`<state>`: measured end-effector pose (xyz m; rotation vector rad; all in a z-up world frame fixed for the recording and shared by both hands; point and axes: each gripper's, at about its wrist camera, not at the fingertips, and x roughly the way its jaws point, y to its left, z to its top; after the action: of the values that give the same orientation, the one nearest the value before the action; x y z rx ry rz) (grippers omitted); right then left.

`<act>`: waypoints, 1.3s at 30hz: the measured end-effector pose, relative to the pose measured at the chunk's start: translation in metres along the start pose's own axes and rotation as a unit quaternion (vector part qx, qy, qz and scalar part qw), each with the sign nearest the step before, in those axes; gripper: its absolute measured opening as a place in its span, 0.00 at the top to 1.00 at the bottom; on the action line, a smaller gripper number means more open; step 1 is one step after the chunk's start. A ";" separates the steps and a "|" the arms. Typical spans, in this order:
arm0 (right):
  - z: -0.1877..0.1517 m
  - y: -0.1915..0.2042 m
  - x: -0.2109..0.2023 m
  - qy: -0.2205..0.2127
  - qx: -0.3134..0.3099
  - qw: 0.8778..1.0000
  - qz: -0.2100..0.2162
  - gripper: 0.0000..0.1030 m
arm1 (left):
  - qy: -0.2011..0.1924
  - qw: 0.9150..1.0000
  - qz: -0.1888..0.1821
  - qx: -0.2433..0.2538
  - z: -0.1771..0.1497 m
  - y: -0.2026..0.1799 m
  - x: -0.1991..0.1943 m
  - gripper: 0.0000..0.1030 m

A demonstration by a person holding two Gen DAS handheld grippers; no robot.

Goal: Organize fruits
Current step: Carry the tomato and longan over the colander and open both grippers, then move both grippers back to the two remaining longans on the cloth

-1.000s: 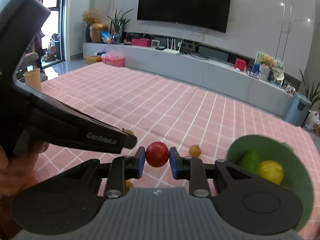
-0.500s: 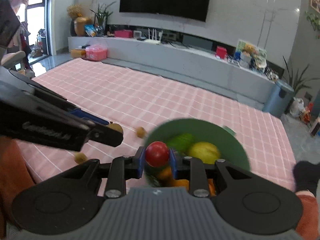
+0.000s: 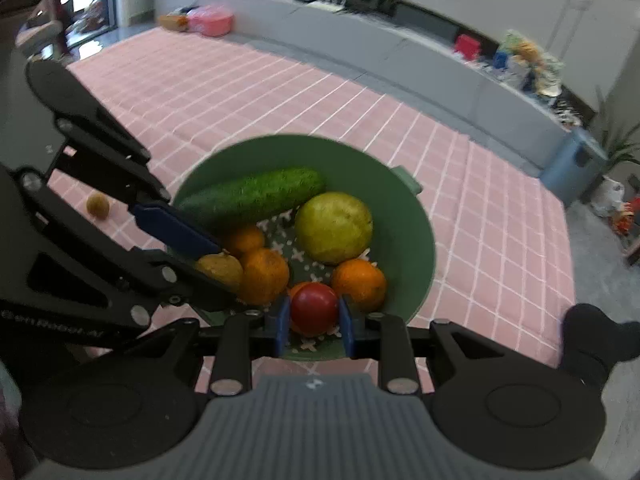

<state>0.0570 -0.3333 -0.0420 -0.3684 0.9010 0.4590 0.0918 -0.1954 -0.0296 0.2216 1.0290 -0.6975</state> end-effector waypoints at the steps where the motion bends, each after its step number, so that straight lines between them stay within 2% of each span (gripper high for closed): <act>1: 0.000 -0.002 0.003 0.005 -0.003 1.000 0.008 0.79 | 0.005 1.000 -0.002 -0.002 0.002 0.001 0.004 0.73; 10: 0.008 0.000 0.026 0.041 -0.052 0.996 0.051 0.79 | 0.051 0.998 0.001 -0.032 0.007 0.014 0.025 0.73; 21: 0.011 -0.002 0.032 0.057 -0.057 0.996 0.050 0.78 | 0.052 0.998 -0.002 -0.032 0.008 0.014 0.025 0.73; 27: 0.013 0.000 0.029 0.059 -0.063 0.995 0.046 0.77 | 0.044 0.998 -0.010 -0.046 0.005 0.019 0.022 0.65; 29: 0.014 0.001 0.028 0.059 -0.068 0.995 0.041 0.69 | 0.045 0.997 -0.015 -0.054 0.004 0.020 0.018 0.64; 34: 0.017 0.005 0.017 0.054 -0.081 0.995 0.027 0.58 | 0.035 0.997 -0.015 -0.061 0.003 0.020 0.006 0.50; 36: 0.019 0.007 0.010 0.050 -0.082 0.995 0.022 0.56 | 0.026 0.997 -0.018 -0.063 0.002 0.020 -0.003 0.50; 38: 0.023 0.010 0.002 0.041 -0.081 0.996 0.010 0.45 | 0.016 0.997 -0.021 -0.067 0.000 0.019 -0.014 0.49; 39: 0.024 0.011 -0.001 0.036 -0.081 0.996 0.005 0.43 | 0.009 0.997 -0.018 -0.068 -0.001 0.019 -0.020 0.49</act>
<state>0.0666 -0.3124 -0.0284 -0.5312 0.9387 0.5314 0.0966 -0.1718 -0.0162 0.0904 1.0951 -0.6564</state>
